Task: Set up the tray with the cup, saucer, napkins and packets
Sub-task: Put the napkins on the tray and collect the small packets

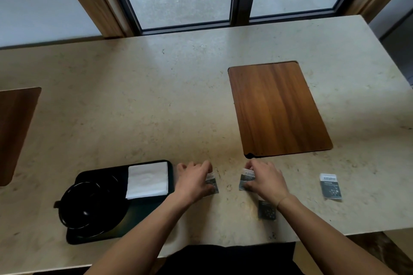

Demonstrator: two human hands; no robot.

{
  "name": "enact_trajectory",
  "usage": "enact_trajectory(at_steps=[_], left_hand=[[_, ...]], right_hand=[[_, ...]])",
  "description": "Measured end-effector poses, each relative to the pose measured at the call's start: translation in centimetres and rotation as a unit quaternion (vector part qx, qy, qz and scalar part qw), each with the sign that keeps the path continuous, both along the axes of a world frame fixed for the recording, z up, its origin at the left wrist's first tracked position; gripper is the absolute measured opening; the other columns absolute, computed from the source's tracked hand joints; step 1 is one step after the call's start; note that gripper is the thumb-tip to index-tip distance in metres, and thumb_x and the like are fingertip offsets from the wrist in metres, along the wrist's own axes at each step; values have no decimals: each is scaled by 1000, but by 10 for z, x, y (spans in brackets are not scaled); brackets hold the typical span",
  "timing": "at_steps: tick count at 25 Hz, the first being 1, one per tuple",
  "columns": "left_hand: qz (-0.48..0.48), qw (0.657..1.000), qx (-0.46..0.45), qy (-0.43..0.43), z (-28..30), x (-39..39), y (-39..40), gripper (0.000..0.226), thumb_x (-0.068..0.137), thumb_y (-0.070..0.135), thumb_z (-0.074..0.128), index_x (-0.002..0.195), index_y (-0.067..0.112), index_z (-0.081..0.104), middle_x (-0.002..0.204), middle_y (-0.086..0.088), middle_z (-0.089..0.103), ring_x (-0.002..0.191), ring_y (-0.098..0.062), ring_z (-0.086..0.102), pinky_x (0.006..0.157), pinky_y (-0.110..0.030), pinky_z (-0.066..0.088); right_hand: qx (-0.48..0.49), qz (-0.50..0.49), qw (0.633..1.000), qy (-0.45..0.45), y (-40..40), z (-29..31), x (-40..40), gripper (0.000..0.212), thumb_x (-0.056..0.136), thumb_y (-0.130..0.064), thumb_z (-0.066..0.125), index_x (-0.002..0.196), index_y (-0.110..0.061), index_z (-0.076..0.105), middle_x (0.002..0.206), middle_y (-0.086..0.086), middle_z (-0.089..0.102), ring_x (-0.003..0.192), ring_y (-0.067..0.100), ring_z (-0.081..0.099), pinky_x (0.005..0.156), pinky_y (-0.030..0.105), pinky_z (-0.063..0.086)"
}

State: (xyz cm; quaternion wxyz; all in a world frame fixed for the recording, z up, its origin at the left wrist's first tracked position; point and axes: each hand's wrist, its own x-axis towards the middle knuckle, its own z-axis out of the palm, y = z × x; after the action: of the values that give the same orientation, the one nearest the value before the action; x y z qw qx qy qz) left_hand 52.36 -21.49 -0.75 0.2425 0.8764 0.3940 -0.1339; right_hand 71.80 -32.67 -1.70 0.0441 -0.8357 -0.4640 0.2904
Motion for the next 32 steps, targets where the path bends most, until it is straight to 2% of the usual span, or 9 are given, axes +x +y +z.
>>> enact_trajectory(at_steps=[4, 7, 13, 16, 19, 24, 27, 28, 32], left_hand=[[-9, 999, -29, -21, 0, -4, 6, 34, 80, 44, 66, 107, 28, 55, 109, 2, 63, 105, -24, 51, 82, -40, 24], [-11, 998, -49, -29, 0, -4, 9, 25, 80, 40, 67, 102, 30, 60, 107, 4, 64, 104, -22, 52, 78, -38, 21], [-25, 991, -117, -62, 2, 4, 8, 17, 86, 35, 66, 103, 29, 65, 108, 4, 68, 104, -21, 55, 93, -44, 28], [-25, 985, -156, -74, 7, 13, 5, 17, 87, 34, 66, 103, 29, 65, 107, 2, 69, 104, -21, 55, 97, -44, 31], [-19, 980, -183, -77, 9, 23, -2, 16, 85, 31, 67, 101, 27, 65, 105, 0, 69, 100, -21, 57, 97, -49, 40], [-5, 977, -201, -66, 13, 56, -29, 20, 81, 27, 72, 100, 25, 67, 105, 1, 71, 94, -16, 61, 89, -41, 48], [1, 973, -217, -74, 16, 82, -53, 23, 77, 26, 75, 98, 26, 66, 102, 3, 69, 87, -11, 60, 65, -23, 46], [2, 972, -222, -75, 15, 89, -60, 24, 77, 26, 76, 98, 26, 66, 101, 3, 68, 87, -11, 60, 64, -22, 46], [16, 970, -230, -72, 10, 109, -81, 28, 77, 24, 77, 101, 26, 63, 104, 1, 65, 93, -12, 60, 78, -29, 54]], right_hand=[[-1, -27, 1000, 14, -4, -3, 3, 15, 80, -39, 69, 91, -37, 58, 91, -11, 63, 88, 13, 55, 77, 36, 51], [5, -62, 998, 24, -9, -2, 2, 12, 84, -39, 67, 93, -37, 59, 91, -11, 63, 81, 9, 56, 74, 32, 54], [40, -182, 973, 138, -29, 21, 7, 10, 85, -30, 69, 89, -35, 62, 91, -12, 64, 83, 6, 60, 66, 23, 50], [67, -212, 961, 162, -44, 33, 17, 10, 86, -24, 68, 91, -32, 64, 92, -9, 66, 86, 6, 60, 66, 21, 47], [66, -220, 960, 162, -56, 39, 33, 9, 87, -23, 68, 94, -26, 66, 92, -7, 67, 87, 8, 62, 72, 25, 51], [61, -213, 962, 159, -80, 38, 62, 6, 87, -22, 68, 91, -27, 67, 89, -7, 69, 84, 8, 63, 76, 30, 53], [58, -195, 967, 156, -96, 35, 85, 7, 85, -23, 69, 87, -29, 66, 89, -8, 68, 82, 7, 62, 72, 29, 51], [54, -187, 969, 149, -102, 34, 94, 7, 84, -24, 69, 87, -29, 66, 89, -7, 68, 82, 8, 61, 72, 30, 52], [39, -158, 978, 128, -127, 28, 130, 10, 82, -26, 71, 87, -31, 64, 93, -5, 66, 80, 7, 59, 71, 27, 53]])
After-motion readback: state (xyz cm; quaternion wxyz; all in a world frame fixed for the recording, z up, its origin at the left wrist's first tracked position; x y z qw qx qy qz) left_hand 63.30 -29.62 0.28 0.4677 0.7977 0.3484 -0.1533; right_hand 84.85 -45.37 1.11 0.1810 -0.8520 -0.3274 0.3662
